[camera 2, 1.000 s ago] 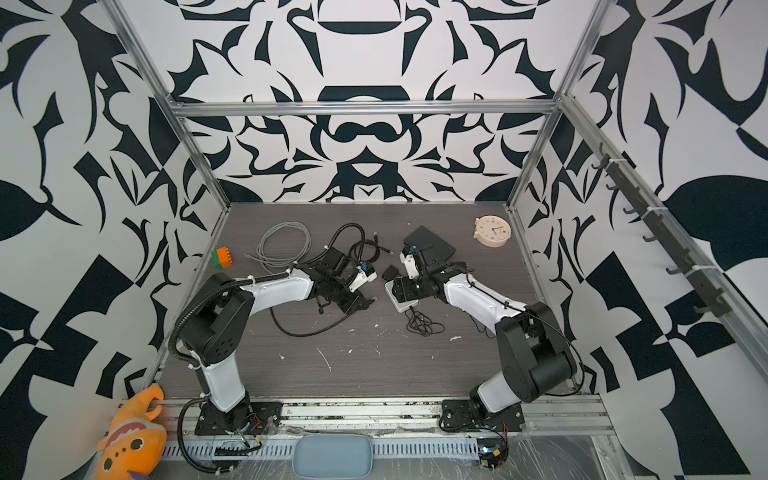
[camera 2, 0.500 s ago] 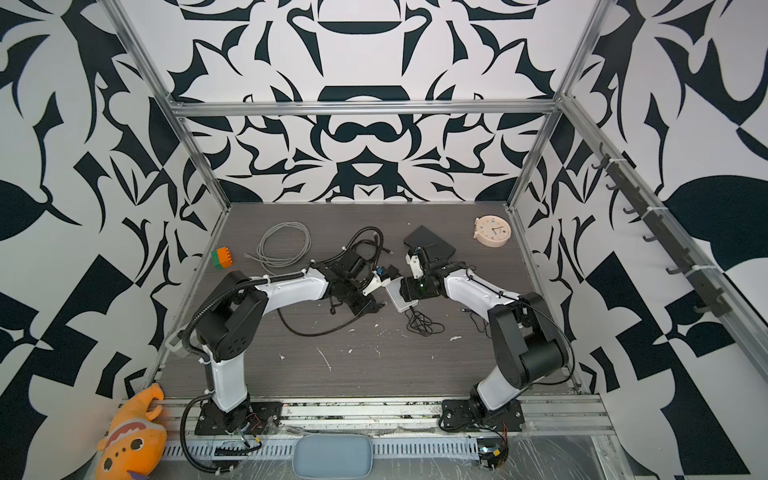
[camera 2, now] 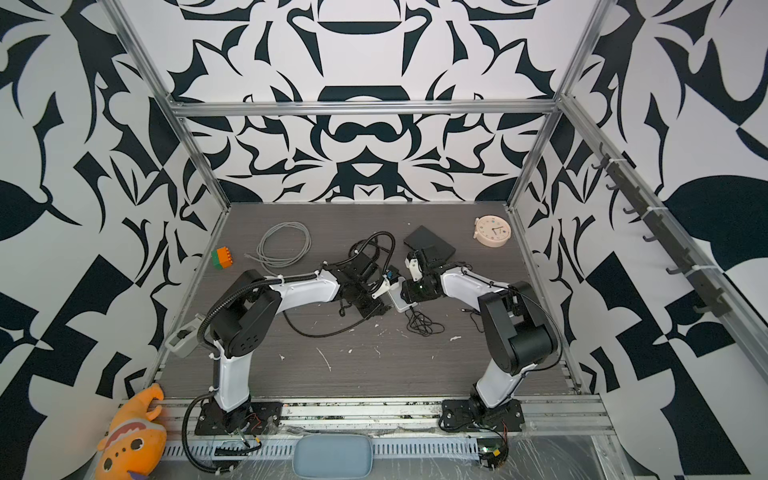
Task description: Insert the plug into the switch port
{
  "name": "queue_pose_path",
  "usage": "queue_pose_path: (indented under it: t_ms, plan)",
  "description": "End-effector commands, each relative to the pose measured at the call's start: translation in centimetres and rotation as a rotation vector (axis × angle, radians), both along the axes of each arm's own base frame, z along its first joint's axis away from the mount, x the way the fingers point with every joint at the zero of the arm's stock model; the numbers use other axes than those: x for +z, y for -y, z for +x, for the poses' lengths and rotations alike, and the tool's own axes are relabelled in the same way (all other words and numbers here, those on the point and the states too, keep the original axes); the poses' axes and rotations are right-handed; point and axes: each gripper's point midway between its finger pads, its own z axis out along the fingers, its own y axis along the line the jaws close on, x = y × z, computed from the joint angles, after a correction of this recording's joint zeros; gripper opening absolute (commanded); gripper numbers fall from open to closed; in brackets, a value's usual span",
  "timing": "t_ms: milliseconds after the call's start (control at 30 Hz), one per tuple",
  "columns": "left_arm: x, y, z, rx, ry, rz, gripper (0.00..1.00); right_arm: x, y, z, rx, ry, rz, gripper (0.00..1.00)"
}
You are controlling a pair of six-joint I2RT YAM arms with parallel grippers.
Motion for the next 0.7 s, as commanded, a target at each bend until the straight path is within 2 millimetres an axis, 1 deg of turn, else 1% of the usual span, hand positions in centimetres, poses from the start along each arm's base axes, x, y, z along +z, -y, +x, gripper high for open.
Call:
queue_pose_path:
  t_ms: [0,133,200,367,667]
  plan:
    - [-0.2,0.5,-0.1,-0.004,0.019,0.017,0.02,-0.1,-0.1,-0.4,0.026,-0.019,-0.007,0.53]
    - [0.0,1.2,-0.7,-0.017,0.057,0.011,0.02,-0.6,0.1,-0.8,0.028,-0.040,-0.020,0.51]
    - [0.0,1.2,-0.9,-0.007,0.063,-0.002,0.02,-0.5,0.1,-0.8,0.027,-0.040,-0.016,0.50]
    - [0.0,1.3,-0.4,0.024,0.093,-0.024,0.02,-0.8,-0.2,-0.9,0.033,-0.068,-0.007,0.49]
    - [0.9,1.6,0.3,0.076,0.163,-0.089,0.02,-1.1,-0.7,-1.2,0.051,-0.109,0.014,0.48]
